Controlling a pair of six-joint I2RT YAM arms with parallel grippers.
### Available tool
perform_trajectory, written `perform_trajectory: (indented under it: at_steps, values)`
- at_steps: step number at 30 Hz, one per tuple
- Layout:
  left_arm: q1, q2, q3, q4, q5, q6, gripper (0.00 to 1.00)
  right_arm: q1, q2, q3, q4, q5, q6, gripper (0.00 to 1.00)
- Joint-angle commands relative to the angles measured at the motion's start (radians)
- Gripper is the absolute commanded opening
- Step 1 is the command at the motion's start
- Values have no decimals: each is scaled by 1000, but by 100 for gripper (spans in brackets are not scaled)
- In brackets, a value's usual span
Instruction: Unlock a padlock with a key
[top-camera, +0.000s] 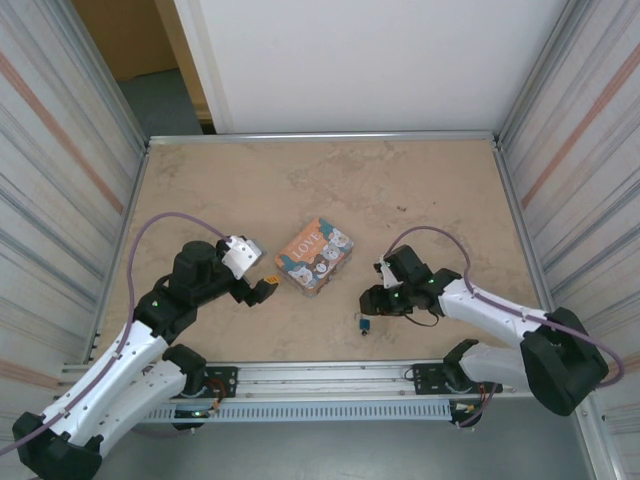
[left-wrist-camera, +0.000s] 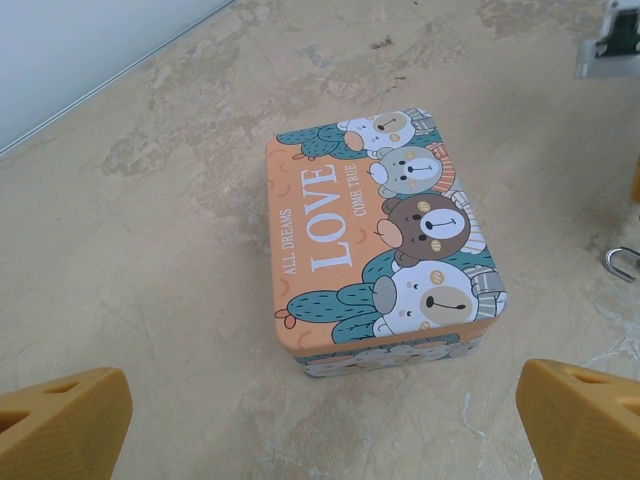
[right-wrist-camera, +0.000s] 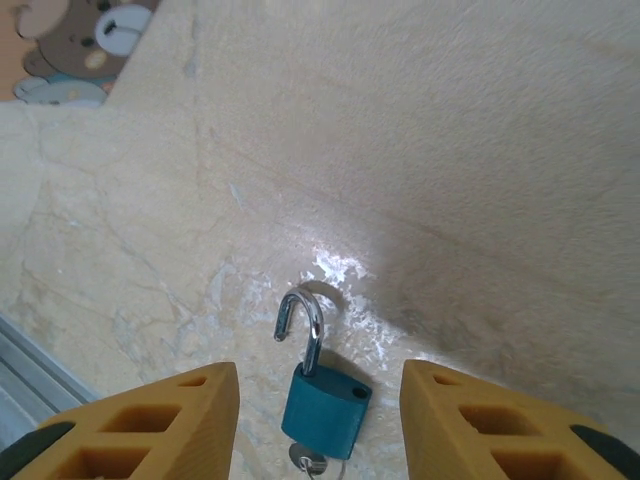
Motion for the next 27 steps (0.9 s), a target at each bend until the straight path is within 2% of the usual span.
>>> perform_trajectory:
  at_steps: [1, 10, 16, 19, 22, 25, 27]
  values:
    - [8, -4, -4, -14, -18, 20, 99, -32, -57, 40, -68, 53, -49, 49]
    - [9, 4, -4, -22, -50, 27, 99, -177, -230, 39, -81, 129, -102, 67]
    - [9, 13, -4, -24, -79, 27, 99, -298, -313, 30, -68, 184, -164, 74]
    - [8, 17, -4, -25, -93, 28, 99, -359, -340, 17, -52, 219, -167, 84]
    - [8, 22, -1, -30, -113, 43, 99, -452, -351, 4, -9, 153, -159, 90]
    - [8, 23, -1, -31, -136, 53, 99, -505, -369, -1, 26, 155, -178, 100]
    - [8, 23, -2, -33, -139, 55, 99, -529, -377, 1, 40, 183, -213, 99]
